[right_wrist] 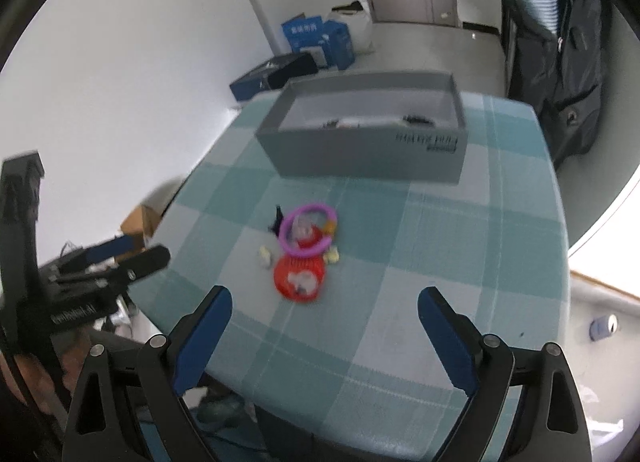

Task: Organize jewelry
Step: 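Lower the right gripper onto the red badge and close it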

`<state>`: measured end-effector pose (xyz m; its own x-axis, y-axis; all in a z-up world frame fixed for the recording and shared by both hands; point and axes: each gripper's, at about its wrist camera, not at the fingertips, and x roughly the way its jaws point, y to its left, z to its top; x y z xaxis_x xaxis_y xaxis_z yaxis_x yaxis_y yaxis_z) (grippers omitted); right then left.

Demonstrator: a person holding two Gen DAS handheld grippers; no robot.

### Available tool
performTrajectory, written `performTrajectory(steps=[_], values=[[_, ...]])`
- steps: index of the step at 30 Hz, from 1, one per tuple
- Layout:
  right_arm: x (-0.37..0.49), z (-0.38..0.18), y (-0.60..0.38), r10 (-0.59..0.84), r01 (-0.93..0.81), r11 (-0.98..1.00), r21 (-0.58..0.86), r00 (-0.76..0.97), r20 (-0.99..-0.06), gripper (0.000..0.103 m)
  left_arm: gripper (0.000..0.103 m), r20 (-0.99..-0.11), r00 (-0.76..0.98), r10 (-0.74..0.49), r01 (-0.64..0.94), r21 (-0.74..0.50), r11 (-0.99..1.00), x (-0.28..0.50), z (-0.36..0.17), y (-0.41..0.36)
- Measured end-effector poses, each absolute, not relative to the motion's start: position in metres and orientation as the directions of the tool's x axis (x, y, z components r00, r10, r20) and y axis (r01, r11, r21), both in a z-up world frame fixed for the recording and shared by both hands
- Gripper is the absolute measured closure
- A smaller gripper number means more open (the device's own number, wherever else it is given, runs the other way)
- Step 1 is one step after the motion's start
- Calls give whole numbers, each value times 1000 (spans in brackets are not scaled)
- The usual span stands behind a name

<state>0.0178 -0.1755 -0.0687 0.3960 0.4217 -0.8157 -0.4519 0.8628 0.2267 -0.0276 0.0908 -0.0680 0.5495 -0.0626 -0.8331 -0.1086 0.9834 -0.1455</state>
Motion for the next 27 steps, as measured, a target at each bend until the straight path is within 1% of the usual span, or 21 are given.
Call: performTrajectory(steps=[4,9,13,15,16,18,20,22,24,26,27], values=[[13,-79,-164,415,-485,850,207,373,-830,14,17,-836,545,-64,-115,-150,982,-27,-68,94],[16,-88,-154,402,-485,851,201,355,-844,32,17,-844,533,-68,-105,-146,984,-24,-71,91],[26,-92,-150,397,-455,864,215,352,-848,36,17,-850,522,-70,-98,-141,985,-24,-73,90],[30,-95,-148,389,-441,870,219,344,-854,47,17,-852,517,-78,-98,-150,984,-23,-74,91],[32,-97,-145,390,-440,869,225,331,-859,48,17,-853,515,-79,-99,-151,984,-24,-74,92],[32,-97,-140,391,-446,866,227,321,-863,53,17,-854,513,-82,-100,-155,983,-23,-75,93],[31,-96,-135,388,-462,861,213,326,-862,56,17,-857,508,-86,-102,-159,982,-22,-76,94],[31,-97,-131,381,-469,860,202,327,-865,62,17,-860,503,-91,-104,-164,981,-21,-77,94],[31,-99,-131,371,-463,864,197,322,-871,71,17,-861,499,-97,-104,-171,980,-20,-77,94],[33,-102,-131,362,-456,869,194,317,-877,78,17,-861,499,-98,-105,-172,979,-20,-77,93],[33,-102,-131,351,-453,873,182,322,-879,79,17,-861,500,-99,-105,-173,979,-20,-77,93]])
